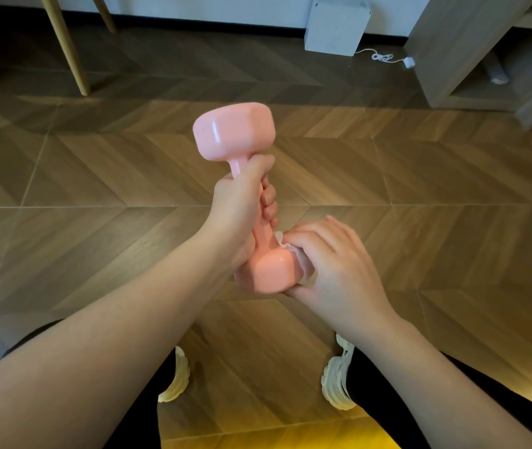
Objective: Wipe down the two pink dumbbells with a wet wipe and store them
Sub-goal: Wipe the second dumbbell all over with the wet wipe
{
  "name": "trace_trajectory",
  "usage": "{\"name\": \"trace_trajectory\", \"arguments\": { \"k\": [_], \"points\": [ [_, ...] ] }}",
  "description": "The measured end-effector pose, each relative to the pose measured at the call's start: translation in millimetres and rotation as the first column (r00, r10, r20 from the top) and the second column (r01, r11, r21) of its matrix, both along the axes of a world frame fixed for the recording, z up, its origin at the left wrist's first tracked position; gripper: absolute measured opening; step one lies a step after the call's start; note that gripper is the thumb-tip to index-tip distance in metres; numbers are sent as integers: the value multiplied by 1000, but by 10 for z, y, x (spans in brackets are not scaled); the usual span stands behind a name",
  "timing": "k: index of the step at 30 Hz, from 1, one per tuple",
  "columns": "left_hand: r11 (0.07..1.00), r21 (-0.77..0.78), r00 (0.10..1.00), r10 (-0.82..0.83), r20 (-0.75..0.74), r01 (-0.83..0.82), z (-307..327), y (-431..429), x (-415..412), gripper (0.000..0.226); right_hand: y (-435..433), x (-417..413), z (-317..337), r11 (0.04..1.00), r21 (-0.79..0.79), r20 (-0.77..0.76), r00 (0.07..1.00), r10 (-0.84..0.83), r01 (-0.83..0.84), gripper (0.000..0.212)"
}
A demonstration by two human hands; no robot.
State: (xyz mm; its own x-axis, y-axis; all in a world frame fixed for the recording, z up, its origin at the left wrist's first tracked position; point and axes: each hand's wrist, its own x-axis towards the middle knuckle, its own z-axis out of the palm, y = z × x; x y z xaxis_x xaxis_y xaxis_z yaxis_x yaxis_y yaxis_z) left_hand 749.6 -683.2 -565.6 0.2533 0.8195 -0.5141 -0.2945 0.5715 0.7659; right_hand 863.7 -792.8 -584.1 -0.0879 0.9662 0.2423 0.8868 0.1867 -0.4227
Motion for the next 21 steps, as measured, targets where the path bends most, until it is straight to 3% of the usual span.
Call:
{"name": "trace_trajectory", "arguments": {
  "k": [2, 6, 11, 16, 18, 21],
  "points": [
    [1000, -4, 1000, -20, 7, 20, 7, 22, -11, 36, -8, 0, -16, 999, 34, -24, 1000, 18, -17, 49],
    [996, -1, 996, -86, 6, 86, -25, -24, -23, 36, 34, 16, -36, 977, -176, -33, 993, 113, -117, 55],
    [995, -3, 994, -103, 34, 104, -6, 15, -45, 34, -1, 3, -44, 999, 47, -49, 999, 17, -14, 42],
    [981, 30, 976, -194, 97, 192, -6, -29, -47, 35, 47, -29, -94, 984, -151, -75, 993, 88, -99, 53],
    [975, 61, 967, -222, 127, 215, 30, -30, -31, 35, 42, 7, -96, 995, -74, -34, 997, 66, -68, 48],
    [977, 51, 961, -215, 176, 209, 72, 16, -39, 34, 2, 41, -72, 999, 39, -92, 996, -3, 7, 43]
  ]
}}
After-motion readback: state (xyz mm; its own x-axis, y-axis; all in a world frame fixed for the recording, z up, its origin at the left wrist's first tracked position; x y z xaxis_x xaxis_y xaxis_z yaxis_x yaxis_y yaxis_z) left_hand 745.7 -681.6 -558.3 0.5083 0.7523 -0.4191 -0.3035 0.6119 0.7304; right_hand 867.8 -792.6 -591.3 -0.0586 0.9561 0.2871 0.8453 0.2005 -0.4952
